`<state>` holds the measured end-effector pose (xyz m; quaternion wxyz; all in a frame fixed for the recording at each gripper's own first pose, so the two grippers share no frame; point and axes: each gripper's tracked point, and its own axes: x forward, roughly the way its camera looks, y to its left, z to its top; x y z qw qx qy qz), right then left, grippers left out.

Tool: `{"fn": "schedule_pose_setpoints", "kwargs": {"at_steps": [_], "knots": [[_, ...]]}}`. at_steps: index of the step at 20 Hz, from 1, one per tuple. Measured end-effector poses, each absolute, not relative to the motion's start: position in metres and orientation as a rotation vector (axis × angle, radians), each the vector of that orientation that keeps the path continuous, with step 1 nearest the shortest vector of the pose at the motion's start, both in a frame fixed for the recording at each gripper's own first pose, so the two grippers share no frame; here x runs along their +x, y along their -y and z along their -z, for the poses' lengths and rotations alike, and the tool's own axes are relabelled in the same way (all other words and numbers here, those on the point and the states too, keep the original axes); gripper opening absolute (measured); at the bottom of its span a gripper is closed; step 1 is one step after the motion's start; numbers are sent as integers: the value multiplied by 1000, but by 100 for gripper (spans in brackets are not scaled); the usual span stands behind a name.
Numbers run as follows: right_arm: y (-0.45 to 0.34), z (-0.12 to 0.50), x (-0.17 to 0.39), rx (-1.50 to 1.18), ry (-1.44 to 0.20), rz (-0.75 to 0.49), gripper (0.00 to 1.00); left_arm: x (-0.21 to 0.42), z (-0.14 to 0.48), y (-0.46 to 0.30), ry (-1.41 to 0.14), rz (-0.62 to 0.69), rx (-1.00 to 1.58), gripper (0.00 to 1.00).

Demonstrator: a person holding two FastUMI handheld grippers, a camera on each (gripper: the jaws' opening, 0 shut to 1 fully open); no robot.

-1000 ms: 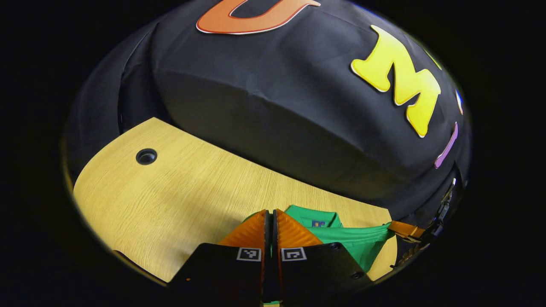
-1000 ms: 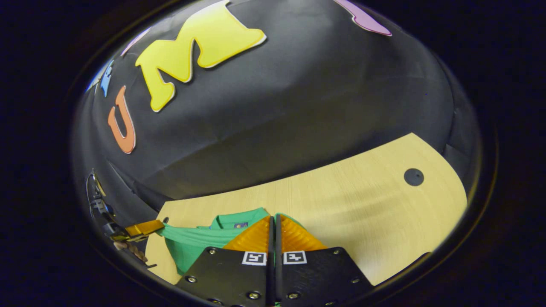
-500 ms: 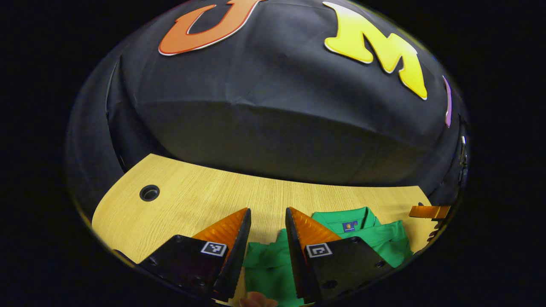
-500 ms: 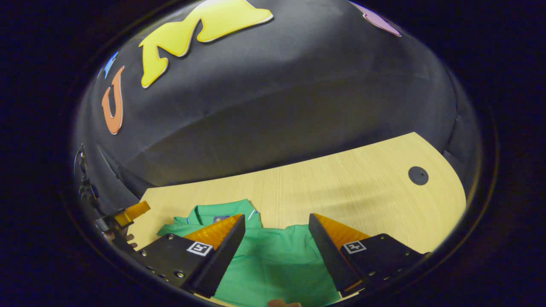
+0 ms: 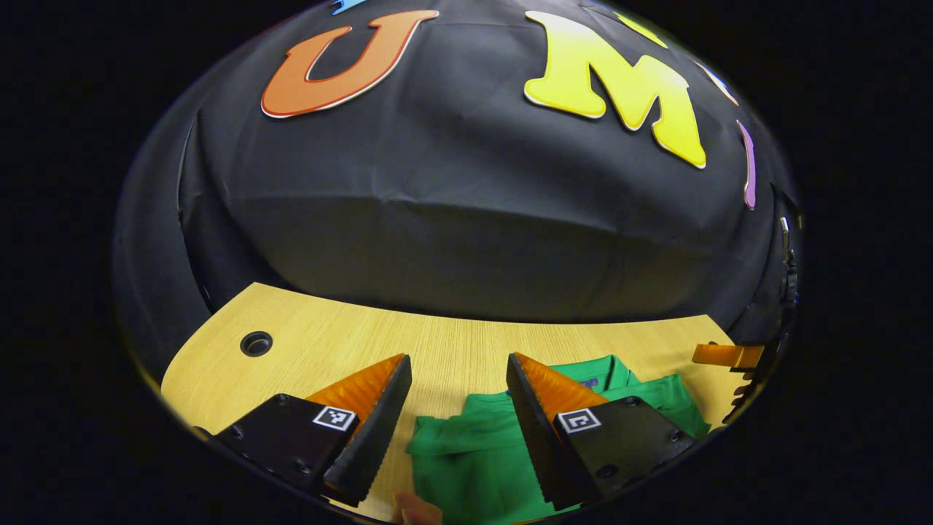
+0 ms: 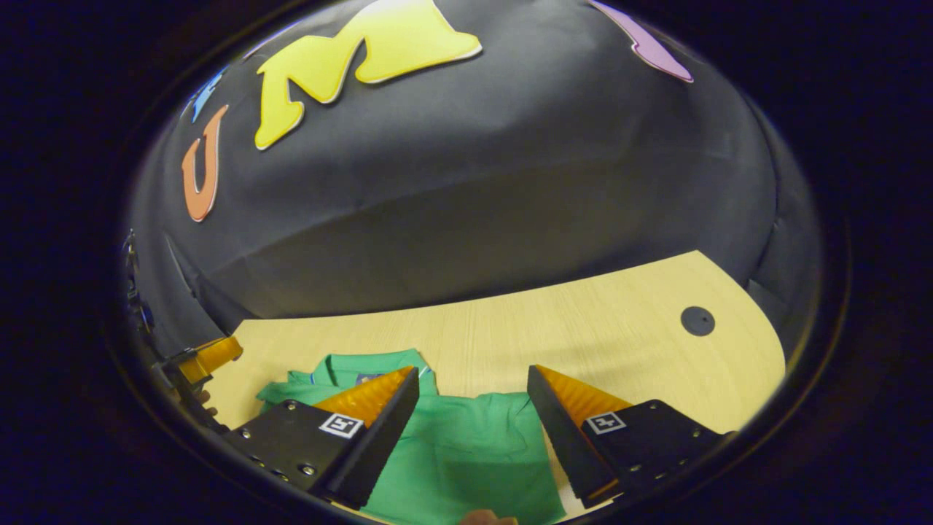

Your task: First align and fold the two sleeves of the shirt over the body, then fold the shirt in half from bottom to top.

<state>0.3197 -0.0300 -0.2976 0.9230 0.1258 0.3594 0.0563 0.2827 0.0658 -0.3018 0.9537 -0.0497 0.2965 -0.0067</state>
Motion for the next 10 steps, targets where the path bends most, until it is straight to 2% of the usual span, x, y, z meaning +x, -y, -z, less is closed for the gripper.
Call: {"fn": "schedule_pose_setpoints", "kwargs": {"at_steps": [5,10], "knots": [[28,274,291,158,-640,-130,95,252,274,-61,-563,17,-101,85],[16,242,243,102,-591,-155,95,196,251,-52,-552,45,-78,85]]}}
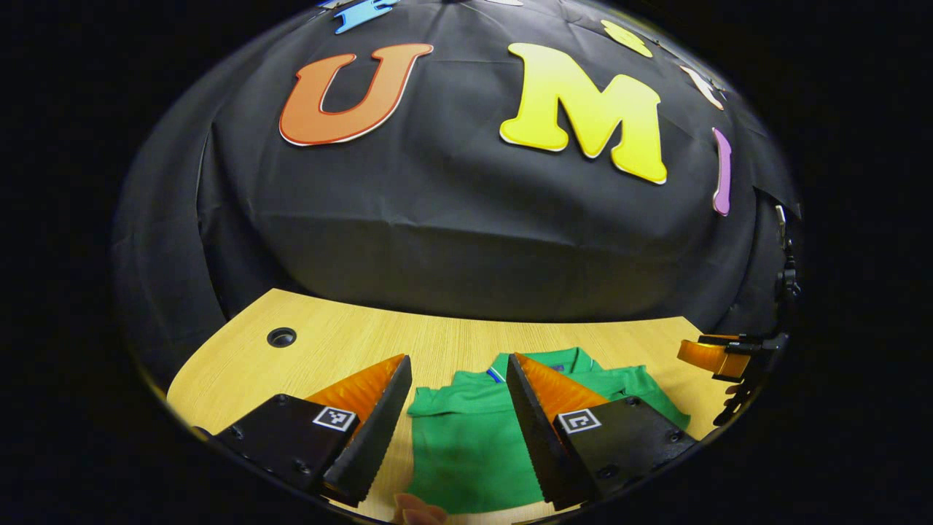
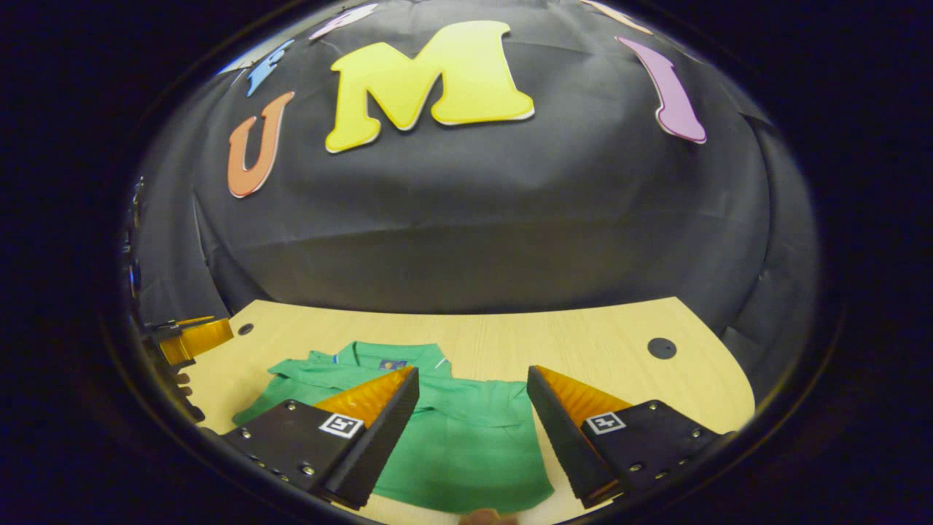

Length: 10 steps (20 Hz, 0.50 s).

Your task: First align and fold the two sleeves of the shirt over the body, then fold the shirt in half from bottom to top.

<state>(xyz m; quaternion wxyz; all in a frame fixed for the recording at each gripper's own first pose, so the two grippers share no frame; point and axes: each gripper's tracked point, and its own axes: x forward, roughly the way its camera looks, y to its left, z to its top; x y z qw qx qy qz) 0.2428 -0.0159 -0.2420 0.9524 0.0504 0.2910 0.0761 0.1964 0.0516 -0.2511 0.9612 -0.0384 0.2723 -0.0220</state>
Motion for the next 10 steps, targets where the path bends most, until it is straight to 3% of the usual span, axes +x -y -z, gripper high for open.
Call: {"fn": "schedule_pose_setpoints", "kwargs": {"at_steps": [10], "knots": [[2,173,110,-12,-501,-200,94,66,187,-47,-492,38,-7,89]]}}
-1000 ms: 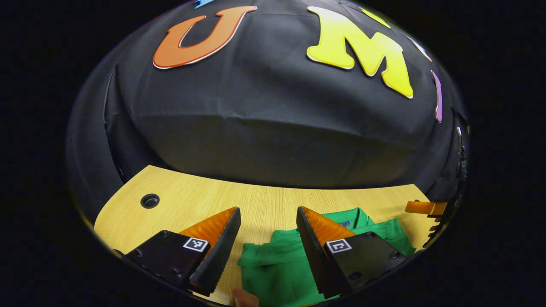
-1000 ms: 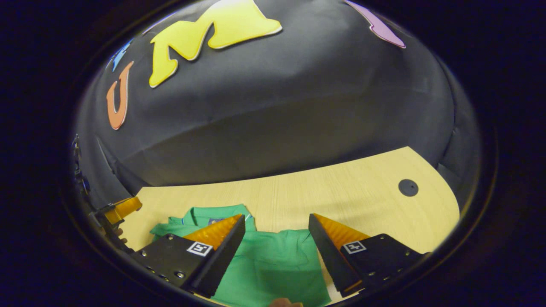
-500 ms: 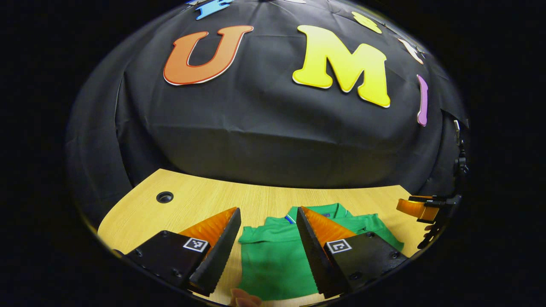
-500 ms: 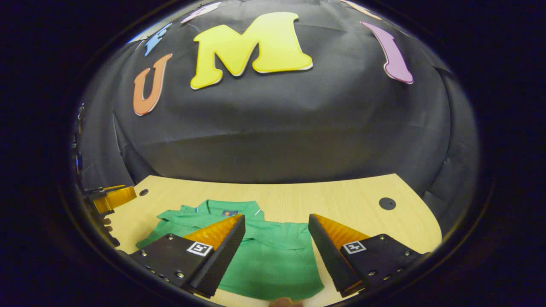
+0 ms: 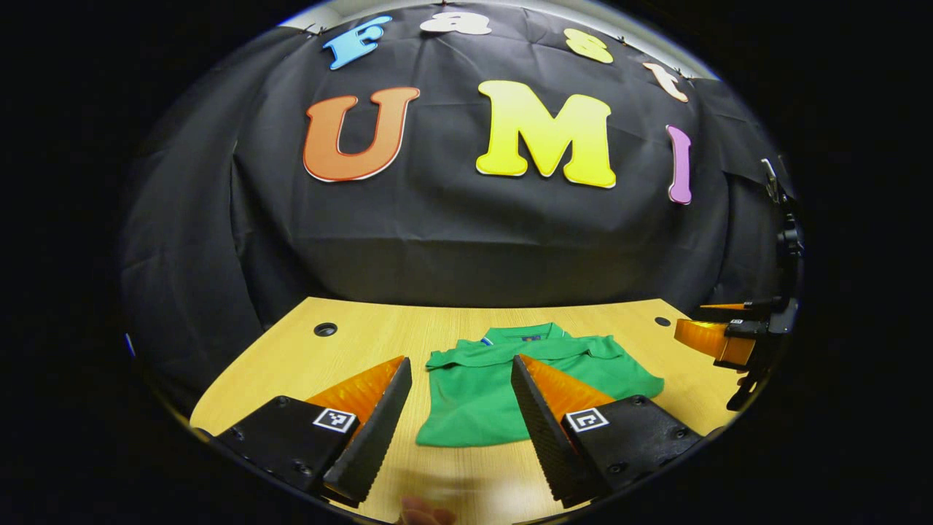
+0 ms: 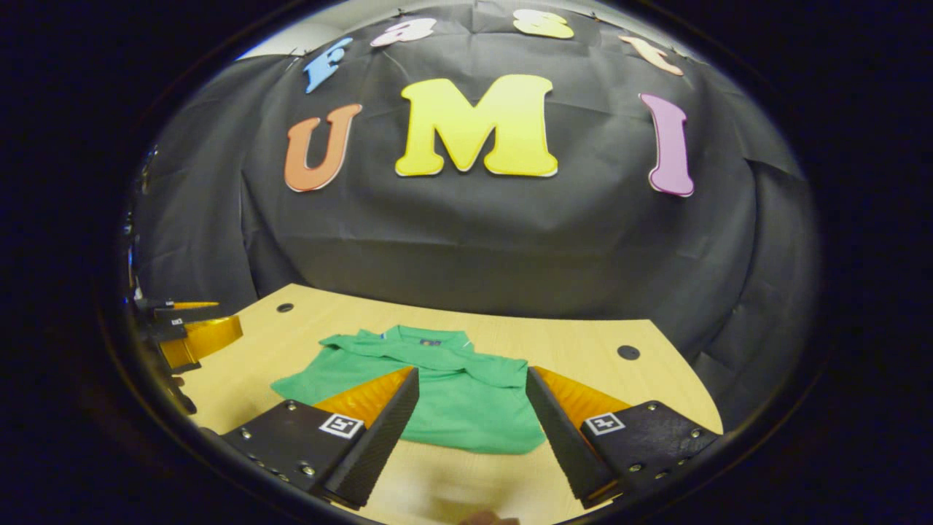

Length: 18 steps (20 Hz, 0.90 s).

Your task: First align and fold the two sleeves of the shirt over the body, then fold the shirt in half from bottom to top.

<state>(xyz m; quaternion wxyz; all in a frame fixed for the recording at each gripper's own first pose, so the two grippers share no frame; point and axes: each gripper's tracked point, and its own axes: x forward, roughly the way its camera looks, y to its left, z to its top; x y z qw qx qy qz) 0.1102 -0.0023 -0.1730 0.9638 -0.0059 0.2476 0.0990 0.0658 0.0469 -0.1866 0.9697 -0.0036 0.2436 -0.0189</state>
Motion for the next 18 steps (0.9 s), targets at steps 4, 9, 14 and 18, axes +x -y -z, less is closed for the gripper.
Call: {"fn": "schedule_pose_setpoints", "kwargs": {"at_steps": [4,9,14,18], "knots": [[3,156,59,-41,-474,-201,94,25,164,-50,-466,23,-23,89],[5,148,7,-17,-480,-176,94,-20,147,-43,-451,50,-38,89],[6,145,-38,73,-480,-160,94,-59,135,-33,-456,70,-24,89],[15,119,-67,184,-372,-108,94,-85,120,-24,-421,80,-10,89]]}}
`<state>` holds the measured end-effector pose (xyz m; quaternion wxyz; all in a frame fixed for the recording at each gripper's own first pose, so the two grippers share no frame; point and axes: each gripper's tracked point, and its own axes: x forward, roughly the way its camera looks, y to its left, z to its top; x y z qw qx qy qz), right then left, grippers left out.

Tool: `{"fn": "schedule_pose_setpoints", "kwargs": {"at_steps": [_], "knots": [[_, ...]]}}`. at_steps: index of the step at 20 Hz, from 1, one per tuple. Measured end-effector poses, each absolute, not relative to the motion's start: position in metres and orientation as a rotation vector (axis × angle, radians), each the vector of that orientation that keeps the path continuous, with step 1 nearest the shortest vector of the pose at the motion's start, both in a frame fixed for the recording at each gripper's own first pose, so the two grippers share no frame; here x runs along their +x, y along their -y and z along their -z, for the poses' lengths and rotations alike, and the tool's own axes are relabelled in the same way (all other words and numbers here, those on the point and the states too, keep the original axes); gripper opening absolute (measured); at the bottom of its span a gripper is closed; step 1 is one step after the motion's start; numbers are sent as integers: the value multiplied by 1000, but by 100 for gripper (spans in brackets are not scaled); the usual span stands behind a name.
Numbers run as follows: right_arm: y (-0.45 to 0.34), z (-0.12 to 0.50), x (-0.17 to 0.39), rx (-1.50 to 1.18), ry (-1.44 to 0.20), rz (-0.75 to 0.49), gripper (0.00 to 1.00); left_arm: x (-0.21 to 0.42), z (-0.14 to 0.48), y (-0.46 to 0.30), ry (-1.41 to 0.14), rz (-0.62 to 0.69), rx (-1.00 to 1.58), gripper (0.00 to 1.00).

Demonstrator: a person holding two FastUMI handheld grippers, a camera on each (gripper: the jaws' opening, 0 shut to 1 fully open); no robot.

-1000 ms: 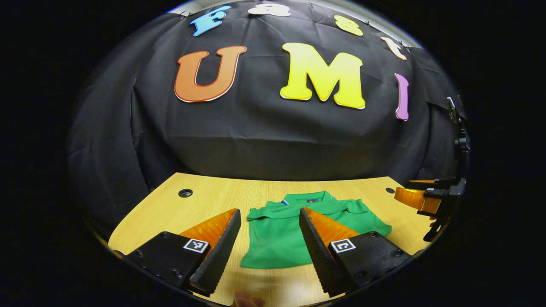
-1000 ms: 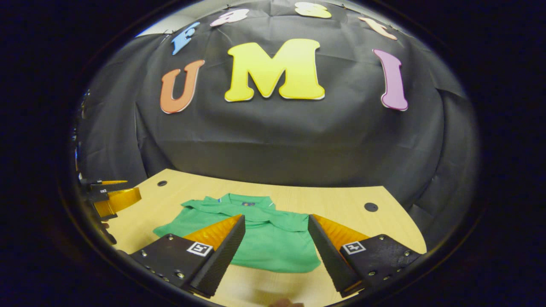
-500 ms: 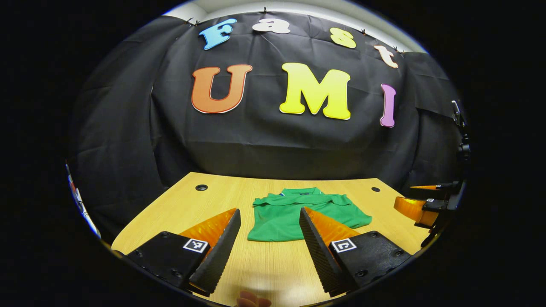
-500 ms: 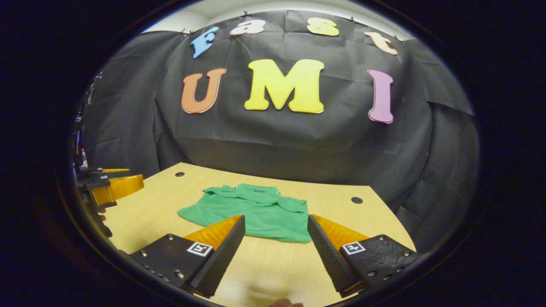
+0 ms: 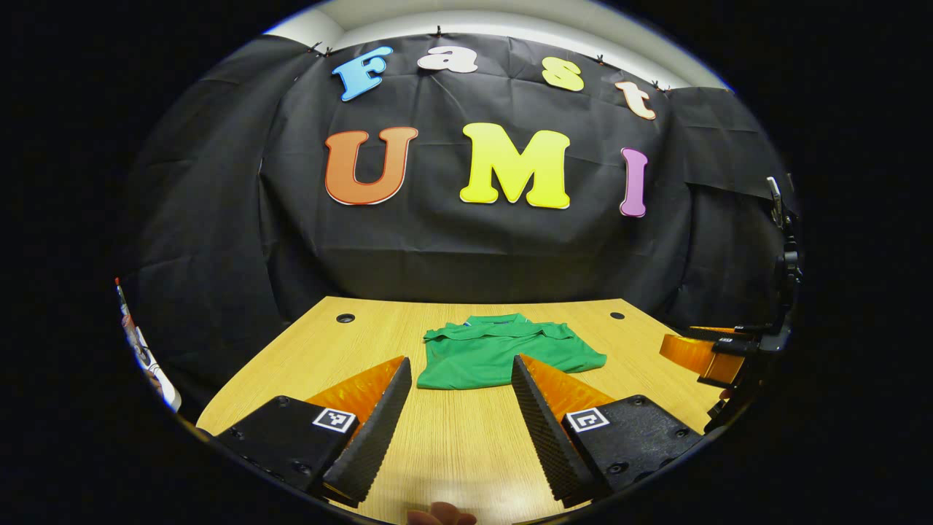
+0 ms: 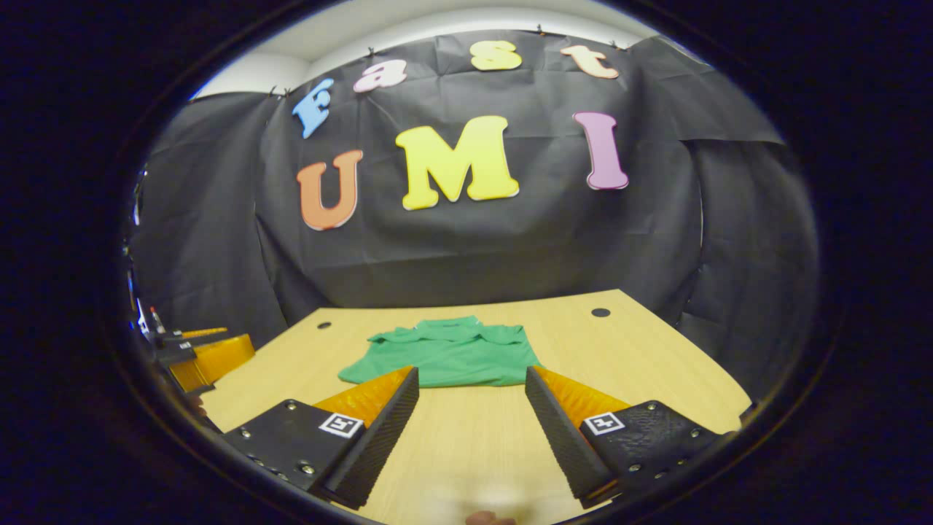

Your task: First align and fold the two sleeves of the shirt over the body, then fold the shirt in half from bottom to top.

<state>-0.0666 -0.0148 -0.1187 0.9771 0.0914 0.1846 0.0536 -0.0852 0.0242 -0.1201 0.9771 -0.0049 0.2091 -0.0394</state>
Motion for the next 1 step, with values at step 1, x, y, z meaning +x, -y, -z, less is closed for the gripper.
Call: {"fn": "schedule_pose_setpoints", "kwargs": {"at_steps": [1], "knots": [[20,108,-70,164,-313,-93,94,-93,118,-23,-413,79,-6,89]]}}
